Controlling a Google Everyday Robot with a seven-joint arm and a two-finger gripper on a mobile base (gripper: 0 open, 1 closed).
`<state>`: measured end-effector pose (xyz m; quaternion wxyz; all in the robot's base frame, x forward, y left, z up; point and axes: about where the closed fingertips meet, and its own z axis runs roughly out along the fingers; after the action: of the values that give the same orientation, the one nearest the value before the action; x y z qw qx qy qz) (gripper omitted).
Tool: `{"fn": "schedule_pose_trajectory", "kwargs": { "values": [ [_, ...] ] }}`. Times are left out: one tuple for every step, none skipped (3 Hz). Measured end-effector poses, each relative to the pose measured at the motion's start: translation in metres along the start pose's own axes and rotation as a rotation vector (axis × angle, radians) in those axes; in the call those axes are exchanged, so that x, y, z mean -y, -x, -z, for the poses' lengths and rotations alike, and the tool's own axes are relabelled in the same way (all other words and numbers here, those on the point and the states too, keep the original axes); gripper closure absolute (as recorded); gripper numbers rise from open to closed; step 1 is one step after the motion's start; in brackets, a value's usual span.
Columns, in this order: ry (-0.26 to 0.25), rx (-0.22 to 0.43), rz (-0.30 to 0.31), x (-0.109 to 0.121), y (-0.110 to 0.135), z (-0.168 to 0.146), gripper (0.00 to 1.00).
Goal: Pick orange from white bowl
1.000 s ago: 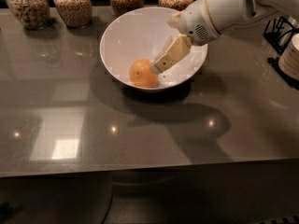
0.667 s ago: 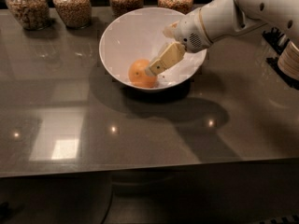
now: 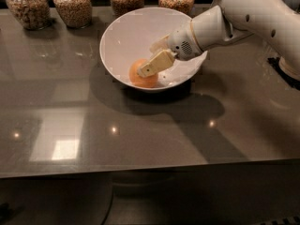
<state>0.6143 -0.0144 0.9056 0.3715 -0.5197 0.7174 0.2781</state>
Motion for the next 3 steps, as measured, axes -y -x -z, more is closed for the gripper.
{"fn": "schedule_pose_trajectory", "kwargs": {
  "values": [
    [0.036,-0.003,-0.032,-0.006,-0.007,-0.013,0.41],
    [0.064,-0.010,-0.062,-0.011,-0.014,-0.022,0.39],
    [0.073,-0.015,-0.083,-0.011,-0.021,-0.028,0.36]
  ]
}}
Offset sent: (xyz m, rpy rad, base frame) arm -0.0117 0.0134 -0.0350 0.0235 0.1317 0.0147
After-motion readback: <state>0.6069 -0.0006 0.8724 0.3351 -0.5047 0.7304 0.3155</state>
